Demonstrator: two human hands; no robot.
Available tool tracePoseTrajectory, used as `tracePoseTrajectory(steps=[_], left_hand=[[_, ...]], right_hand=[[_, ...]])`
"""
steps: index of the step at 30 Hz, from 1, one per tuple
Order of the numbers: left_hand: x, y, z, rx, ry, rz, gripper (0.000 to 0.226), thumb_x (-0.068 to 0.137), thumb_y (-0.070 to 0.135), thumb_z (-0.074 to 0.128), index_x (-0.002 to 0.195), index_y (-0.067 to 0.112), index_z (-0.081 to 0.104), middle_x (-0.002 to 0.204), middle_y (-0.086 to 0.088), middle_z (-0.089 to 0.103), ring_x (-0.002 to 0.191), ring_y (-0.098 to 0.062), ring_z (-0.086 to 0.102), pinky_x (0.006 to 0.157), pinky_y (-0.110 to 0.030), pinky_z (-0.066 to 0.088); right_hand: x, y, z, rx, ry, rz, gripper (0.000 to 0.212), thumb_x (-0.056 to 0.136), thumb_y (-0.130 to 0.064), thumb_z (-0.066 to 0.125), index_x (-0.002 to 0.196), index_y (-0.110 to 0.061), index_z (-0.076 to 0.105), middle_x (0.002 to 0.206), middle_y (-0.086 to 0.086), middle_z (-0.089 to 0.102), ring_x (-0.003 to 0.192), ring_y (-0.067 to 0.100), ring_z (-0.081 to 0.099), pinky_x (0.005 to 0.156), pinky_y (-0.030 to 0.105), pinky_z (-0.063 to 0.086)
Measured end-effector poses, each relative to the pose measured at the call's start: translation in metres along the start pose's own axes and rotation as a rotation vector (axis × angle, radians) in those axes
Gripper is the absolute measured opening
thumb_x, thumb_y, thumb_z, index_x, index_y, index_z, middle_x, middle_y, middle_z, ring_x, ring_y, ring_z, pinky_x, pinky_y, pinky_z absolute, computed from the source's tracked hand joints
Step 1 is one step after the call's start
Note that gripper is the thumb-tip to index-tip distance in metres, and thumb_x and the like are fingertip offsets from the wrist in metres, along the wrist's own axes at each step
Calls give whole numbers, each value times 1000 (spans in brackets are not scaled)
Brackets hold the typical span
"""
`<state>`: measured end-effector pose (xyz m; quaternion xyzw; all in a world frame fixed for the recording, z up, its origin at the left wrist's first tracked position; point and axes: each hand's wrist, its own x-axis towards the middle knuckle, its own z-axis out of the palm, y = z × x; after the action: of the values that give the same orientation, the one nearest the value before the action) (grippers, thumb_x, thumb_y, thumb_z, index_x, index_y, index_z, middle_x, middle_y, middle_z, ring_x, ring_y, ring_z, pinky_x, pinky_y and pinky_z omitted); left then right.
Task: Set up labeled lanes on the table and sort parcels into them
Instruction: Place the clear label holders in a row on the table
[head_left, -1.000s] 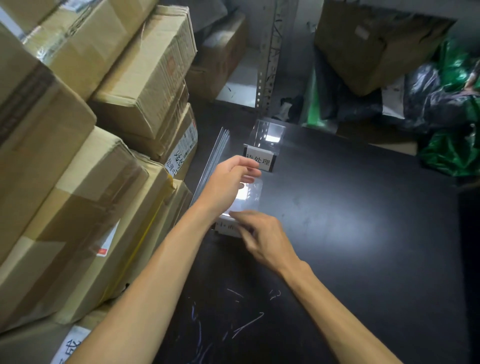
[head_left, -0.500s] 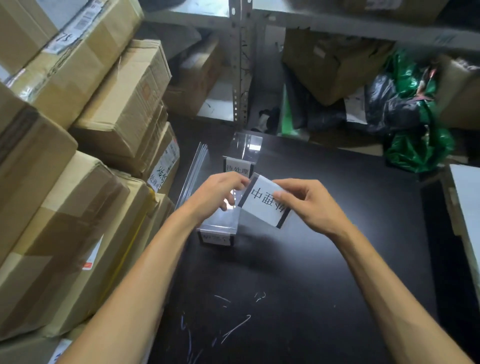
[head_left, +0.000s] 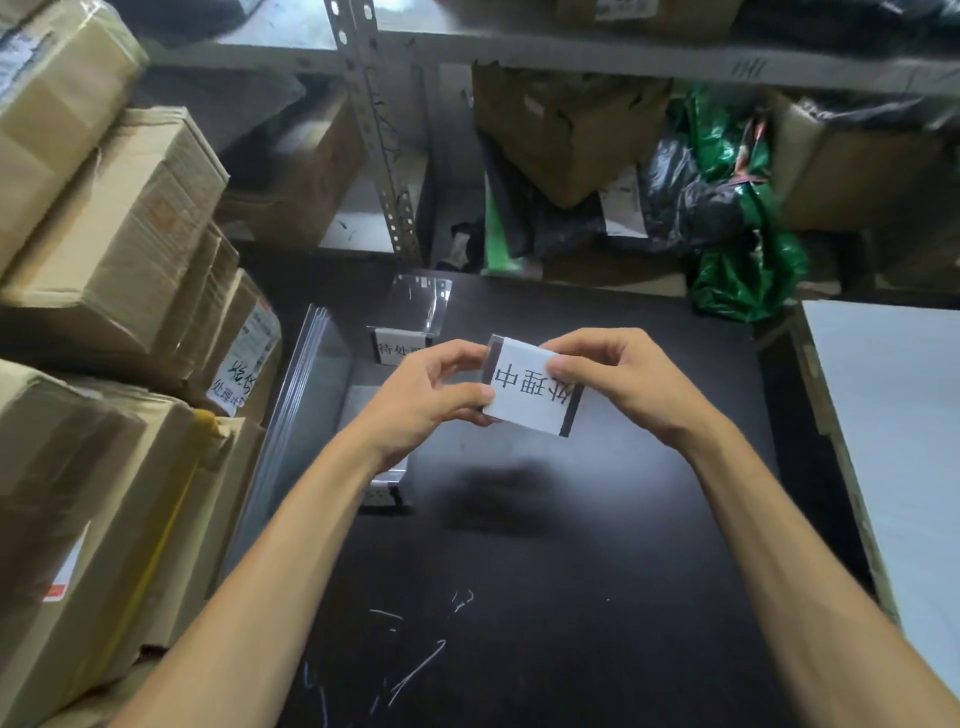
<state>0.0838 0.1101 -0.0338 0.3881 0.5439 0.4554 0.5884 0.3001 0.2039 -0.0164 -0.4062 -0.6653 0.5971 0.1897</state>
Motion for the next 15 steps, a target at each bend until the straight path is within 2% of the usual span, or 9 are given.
tracePoseTrajectory(steps=[3, 5, 8, 10, 12, 15], left_hand=[[9, 4, 9, 118, 83, 106, 39, 84, 3, 70, 119, 20, 67, 117, 6, 71, 84, -5, 68, 70, -20, 54], [15, 9, 14, 177, 138, 187, 41, 92, -6, 65, 125, 18, 64, 125, 3, 68, 86, 0, 65, 76, -16, 52], [21, 13, 21, 68, 236, 208, 41, 92, -2, 68, 128, 14, 59, 135, -4, 60, 98, 9, 65, 85, -22, 55], [23, 9, 23, 17, 263, 182, 40, 86, 13, 76, 121, 16, 59, 127, -3, 62, 99, 5, 67, 84, -28, 57], [24, 5, 22, 86, 228, 123, 35, 79, 24, 78, 110, 17, 62, 109, 0, 68, 91, -5, 68, 81, -28, 56], [25, -4, 25, 111, 130, 79, 18, 89, 4, 73, 105, 9, 65, 92, -5, 74, 75, -14, 71, 76, -27, 57]], right_hand=[[1, 6, -2, -68, -73, 60, 13, 95, -10, 70, 107, -12, 71, 92, 1, 79, 79, 7, 68, 69, 23, 54], [1, 9, 0, -91, -151, 100, 21, 97, -9, 66, 118, -10, 68, 87, -3, 77, 75, 10, 66, 64, 24, 53], [1, 13, 3, 39, -123, 120, 24, 99, -4, 62, 123, -5, 64, 98, 0, 78, 86, 11, 72, 70, 29, 57], [2, 16, 5, 170, -28, 133, 27, 97, -1, 63, 124, 1, 59, 106, 9, 78, 94, 21, 75, 73, 33, 61], [4, 18, 6, 307, 61, 138, 30, 96, 3, 63, 125, 6, 55, 108, 12, 77, 95, 23, 76, 72, 30, 62], [3, 21, 6, 434, 116, 151, 34, 96, 3, 63, 127, 7, 50, 109, 13, 77, 97, 24, 76, 75, 28, 62]])
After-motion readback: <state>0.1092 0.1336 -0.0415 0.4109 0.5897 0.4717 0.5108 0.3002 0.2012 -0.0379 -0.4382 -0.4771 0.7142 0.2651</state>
